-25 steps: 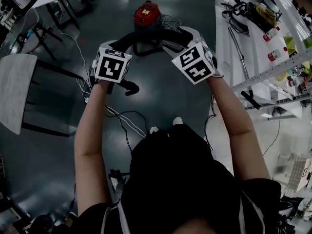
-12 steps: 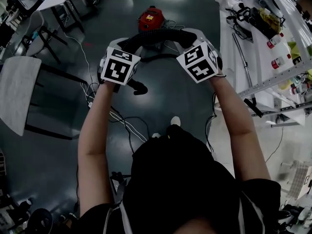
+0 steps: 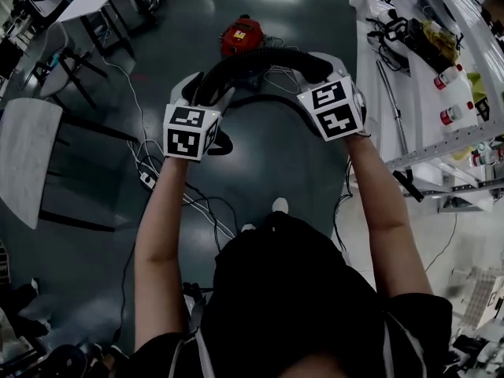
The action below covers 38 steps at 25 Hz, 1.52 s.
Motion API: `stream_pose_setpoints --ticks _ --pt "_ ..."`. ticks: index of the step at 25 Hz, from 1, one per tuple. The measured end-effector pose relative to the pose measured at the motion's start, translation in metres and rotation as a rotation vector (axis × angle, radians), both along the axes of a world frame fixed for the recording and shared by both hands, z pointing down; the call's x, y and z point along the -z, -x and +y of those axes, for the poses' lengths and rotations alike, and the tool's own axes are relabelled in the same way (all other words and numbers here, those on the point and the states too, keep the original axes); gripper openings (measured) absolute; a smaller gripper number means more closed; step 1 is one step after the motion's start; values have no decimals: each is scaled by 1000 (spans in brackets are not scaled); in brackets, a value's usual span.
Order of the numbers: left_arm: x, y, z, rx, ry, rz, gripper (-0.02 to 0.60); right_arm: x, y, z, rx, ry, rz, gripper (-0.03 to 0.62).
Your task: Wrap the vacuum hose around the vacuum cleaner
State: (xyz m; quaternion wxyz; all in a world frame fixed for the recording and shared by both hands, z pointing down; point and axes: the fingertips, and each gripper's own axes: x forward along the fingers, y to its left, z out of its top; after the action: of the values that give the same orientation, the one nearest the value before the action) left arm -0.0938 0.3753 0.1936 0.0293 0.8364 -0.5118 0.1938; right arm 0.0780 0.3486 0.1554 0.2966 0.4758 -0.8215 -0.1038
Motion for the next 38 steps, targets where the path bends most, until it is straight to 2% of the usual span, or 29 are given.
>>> stream_pose_setpoints --ticks 4,8,14,18,21,26,28,30,33,35,38 --pt "-27 12 -17 82 25 55 342 -3 -12 -17 -6 -3 -10 123" --pt "-51 21 -41 140 67 54 397 4 -26 -32 -14 -9 -48 121" --pt "-77 17 -70 180 132 63 411 21 -46 -49 -21 -38 -85 121" --pt "-87 17 -87 242 115 27 385 34 -51 -52 -2 -41 -125 121" --pt "-102 14 -95 275 155 27 377 42 -54 -53 19 -51 -149 121" --pt "-111 2 -100 329 181 99 271 54 -56 -57 45 -84 -172 121" --pt "-112 -6 -99 327 186 126 207 56 -55 -60 55 -100 -179 121" --pt "-114 -16 -97 310 184 136 178 58 -55 -64 66 -112 -189 121" --pt "-119 -30 -92 286 191 156 178 62 -56 -72 86 -124 -191 123" --pt "-122 -40 -90 279 205 198 179 64 -57 -77 100 -128 -190 121" --pt "-129 -59 -89 246 238 257 238 64 -57 -82 116 -128 -192 123"
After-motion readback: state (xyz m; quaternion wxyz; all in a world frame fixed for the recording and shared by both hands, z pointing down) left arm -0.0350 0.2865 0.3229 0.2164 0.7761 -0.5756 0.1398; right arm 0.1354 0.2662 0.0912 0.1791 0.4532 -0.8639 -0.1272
